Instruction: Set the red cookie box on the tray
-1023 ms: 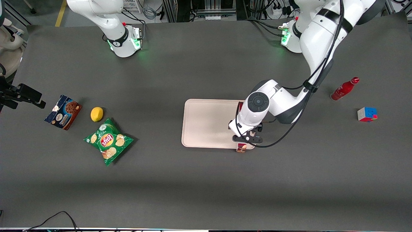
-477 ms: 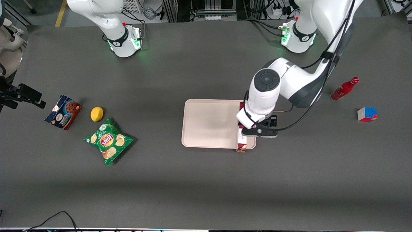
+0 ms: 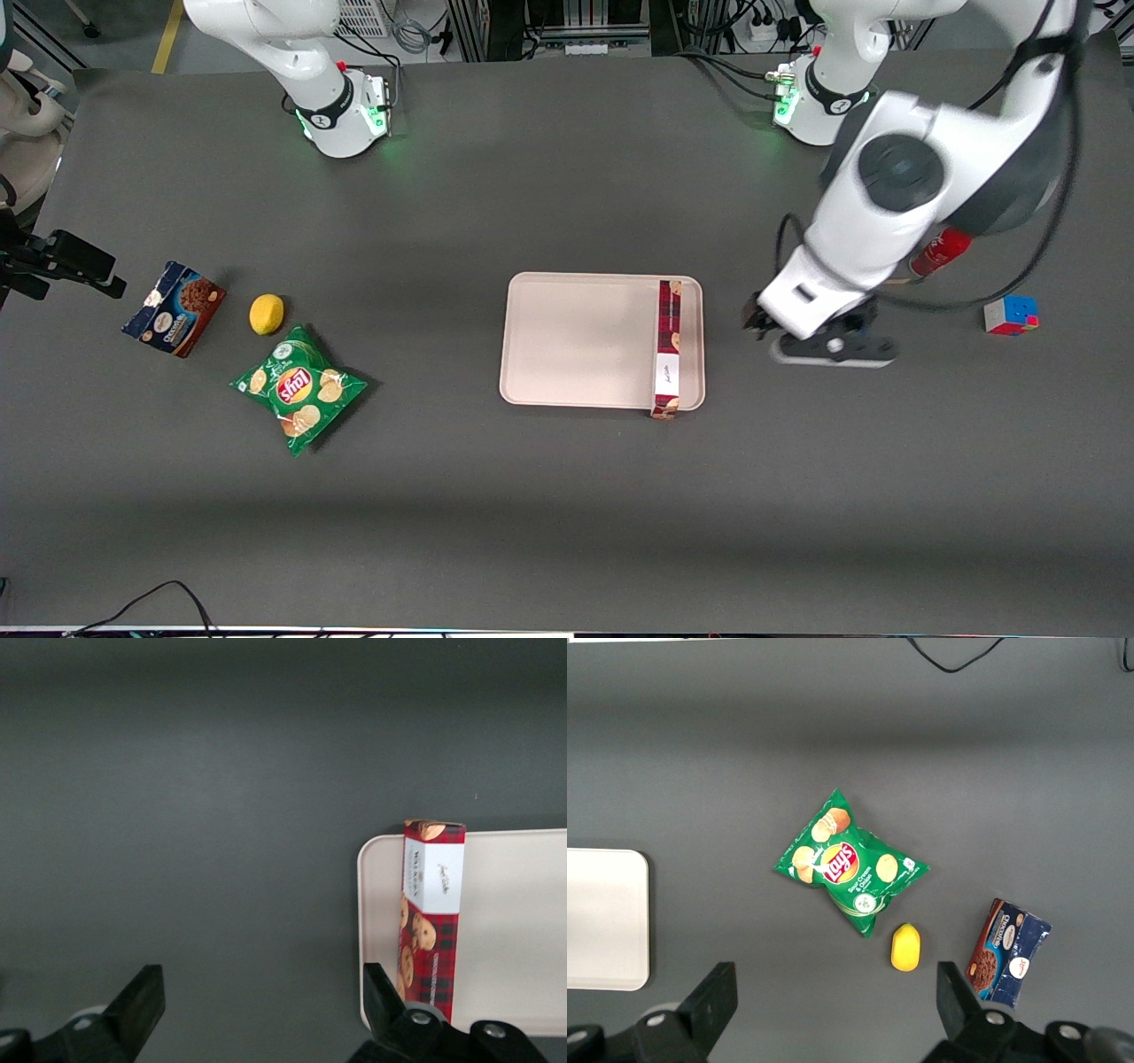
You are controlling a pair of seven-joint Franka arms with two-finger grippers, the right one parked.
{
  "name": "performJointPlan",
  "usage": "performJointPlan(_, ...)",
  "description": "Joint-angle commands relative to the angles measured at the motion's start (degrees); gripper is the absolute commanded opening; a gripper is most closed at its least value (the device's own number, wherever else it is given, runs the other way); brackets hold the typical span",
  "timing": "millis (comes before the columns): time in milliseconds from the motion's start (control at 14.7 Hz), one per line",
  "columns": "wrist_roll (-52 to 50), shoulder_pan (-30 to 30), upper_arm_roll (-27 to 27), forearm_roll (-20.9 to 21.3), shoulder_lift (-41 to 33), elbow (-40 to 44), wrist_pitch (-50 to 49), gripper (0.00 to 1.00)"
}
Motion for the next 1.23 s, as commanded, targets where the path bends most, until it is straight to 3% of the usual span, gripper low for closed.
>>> performJointPlan(0,8.91,-0.98,6.73,-5.59,-10.22,-4.10,-5.91,1.00)
performJointPlan(136,10.78,-1.15,10.34,-7.80,-12.95,-3.92,-9.60,1.00)
performJointPlan(614,12.88,-1.95,16.60,-7.98,-15.60,-4.45,-11.38,1.00)
performJointPlan(1159,15.88,-1.77,18.53,-7.98,-7.00,1.34,-8.30,1.00)
